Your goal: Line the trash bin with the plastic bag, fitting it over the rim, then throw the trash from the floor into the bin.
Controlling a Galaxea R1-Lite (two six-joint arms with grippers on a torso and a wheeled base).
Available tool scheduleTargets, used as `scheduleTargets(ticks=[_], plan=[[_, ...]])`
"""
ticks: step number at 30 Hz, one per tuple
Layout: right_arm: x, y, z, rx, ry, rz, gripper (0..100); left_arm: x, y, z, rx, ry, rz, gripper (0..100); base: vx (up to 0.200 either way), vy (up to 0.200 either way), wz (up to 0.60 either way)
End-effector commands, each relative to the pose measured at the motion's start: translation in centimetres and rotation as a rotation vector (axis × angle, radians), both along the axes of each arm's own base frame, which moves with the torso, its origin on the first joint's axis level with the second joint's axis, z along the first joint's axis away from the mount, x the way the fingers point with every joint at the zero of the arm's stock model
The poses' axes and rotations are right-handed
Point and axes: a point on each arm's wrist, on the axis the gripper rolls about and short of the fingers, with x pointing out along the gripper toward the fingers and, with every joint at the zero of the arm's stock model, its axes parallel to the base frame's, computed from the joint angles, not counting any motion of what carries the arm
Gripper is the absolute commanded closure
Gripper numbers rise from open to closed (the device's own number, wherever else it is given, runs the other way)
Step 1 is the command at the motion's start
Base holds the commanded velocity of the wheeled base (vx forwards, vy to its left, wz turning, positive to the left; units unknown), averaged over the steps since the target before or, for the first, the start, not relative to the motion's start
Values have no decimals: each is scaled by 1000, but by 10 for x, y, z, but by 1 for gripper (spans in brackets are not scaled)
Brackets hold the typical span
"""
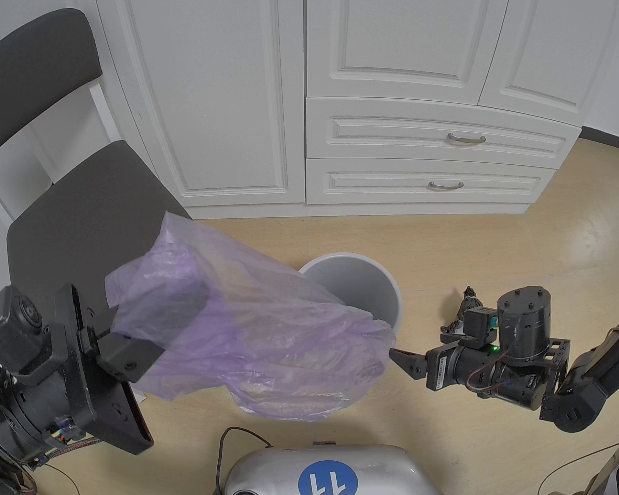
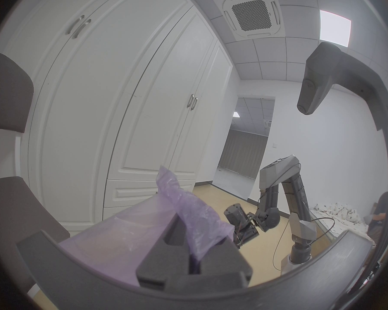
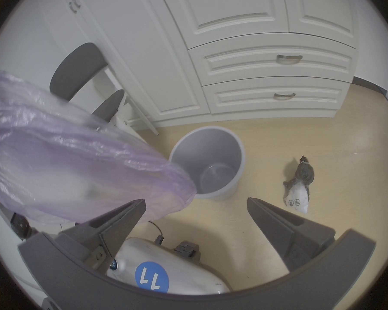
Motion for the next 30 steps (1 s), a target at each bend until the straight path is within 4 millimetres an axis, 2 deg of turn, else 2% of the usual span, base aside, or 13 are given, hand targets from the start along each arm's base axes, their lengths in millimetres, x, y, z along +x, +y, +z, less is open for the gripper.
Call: scheduleTargets(ticks=[1,18,30], plan=[[4,-12,12,28,-32,-30,0,-2,2,-1,3,-5,-19,100,0,0,0],[9,-13,6,49,-1,7,0,-17,13,-5,22,-36,-153,100,0,0,0],[14,-19,-1,320,209,171,0,-19,16,4,-34,-56,-163,100,0,0,0]])
